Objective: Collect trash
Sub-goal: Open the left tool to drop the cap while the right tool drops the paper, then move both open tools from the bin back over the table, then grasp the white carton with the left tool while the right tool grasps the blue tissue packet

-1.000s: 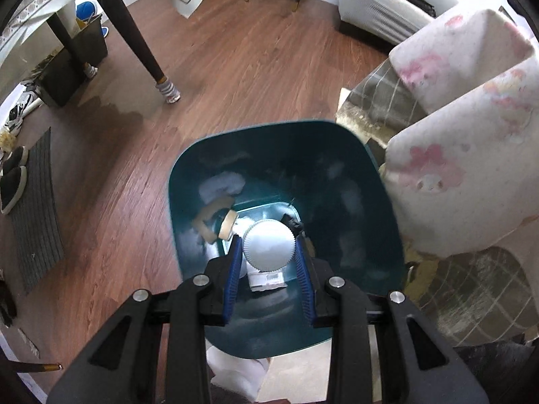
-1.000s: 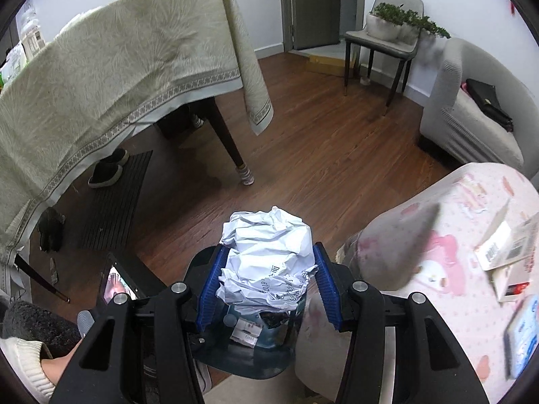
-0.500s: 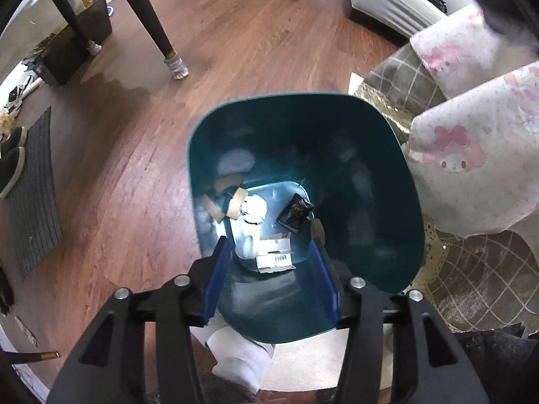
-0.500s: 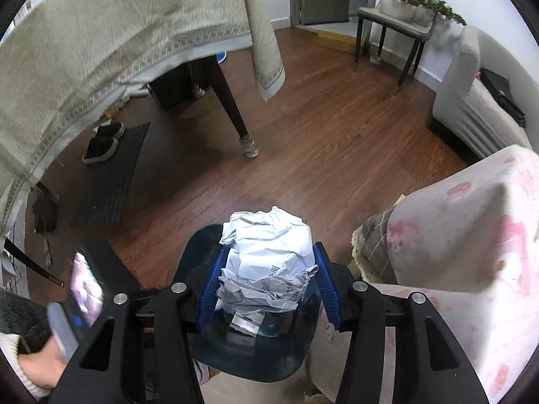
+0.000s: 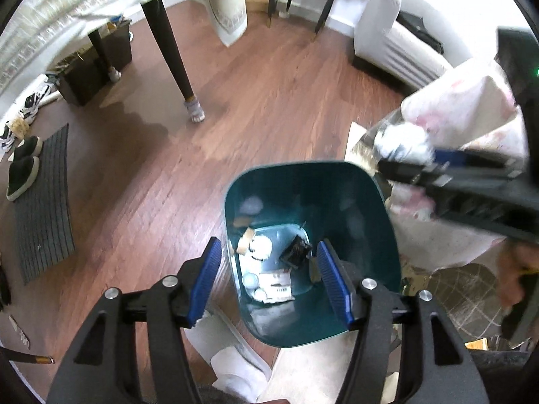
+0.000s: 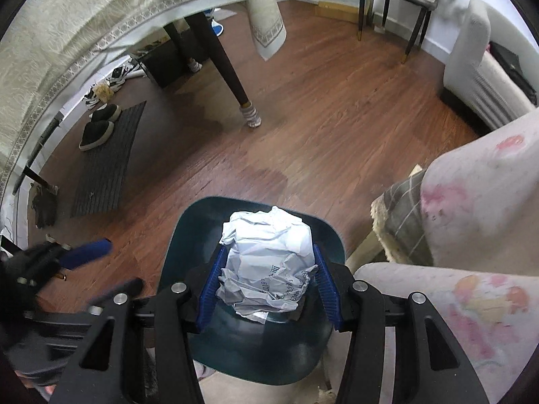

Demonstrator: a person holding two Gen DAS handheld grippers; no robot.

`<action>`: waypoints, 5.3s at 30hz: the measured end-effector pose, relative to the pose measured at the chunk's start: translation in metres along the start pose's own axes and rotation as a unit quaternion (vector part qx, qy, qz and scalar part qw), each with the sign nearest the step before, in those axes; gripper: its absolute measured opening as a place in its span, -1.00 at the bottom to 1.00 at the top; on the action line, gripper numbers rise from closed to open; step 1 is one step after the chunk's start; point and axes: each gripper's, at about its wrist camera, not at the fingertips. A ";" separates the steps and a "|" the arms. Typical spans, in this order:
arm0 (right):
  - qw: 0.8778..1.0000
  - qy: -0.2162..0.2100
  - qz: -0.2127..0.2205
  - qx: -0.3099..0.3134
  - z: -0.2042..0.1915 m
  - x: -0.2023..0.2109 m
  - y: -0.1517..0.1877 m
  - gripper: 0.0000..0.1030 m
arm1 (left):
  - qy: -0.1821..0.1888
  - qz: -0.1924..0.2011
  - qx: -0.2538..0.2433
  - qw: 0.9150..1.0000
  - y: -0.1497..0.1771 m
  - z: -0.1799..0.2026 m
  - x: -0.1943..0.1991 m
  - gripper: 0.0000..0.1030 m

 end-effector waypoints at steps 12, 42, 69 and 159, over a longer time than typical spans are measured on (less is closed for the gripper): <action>0.999 0.013 -0.050 -0.002 0.005 -0.043 0.025 0.02 | -0.015 0.067 0.007 0.998 -0.017 -0.005 0.045 0.13; 0.999 -0.016 -0.040 0.021 0.002 -0.023 0.051 0.41 | -0.031 0.187 -0.010 0.982 -0.053 0.017 0.133 -0.24; 0.987 -0.042 0.154 -0.011 0.058 0.172 0.030 0.41 | -0.028 0.236 -0.045 0.970 -0.088 0.072 0.150 0.37; 0.989 0.029 0.143 -0.026 0.240 0.192 0.031 0.18 | 0.121 0.183 -0.245 0.944 -0.174 0.241 0.049 -0.97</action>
Point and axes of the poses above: each gripper's, at about its wrist camera, not at the fingertips, and x roughly against the way its jaws point, z to its right, y to its underside, and after that the axes turned 15 degrees about -x, right-handed
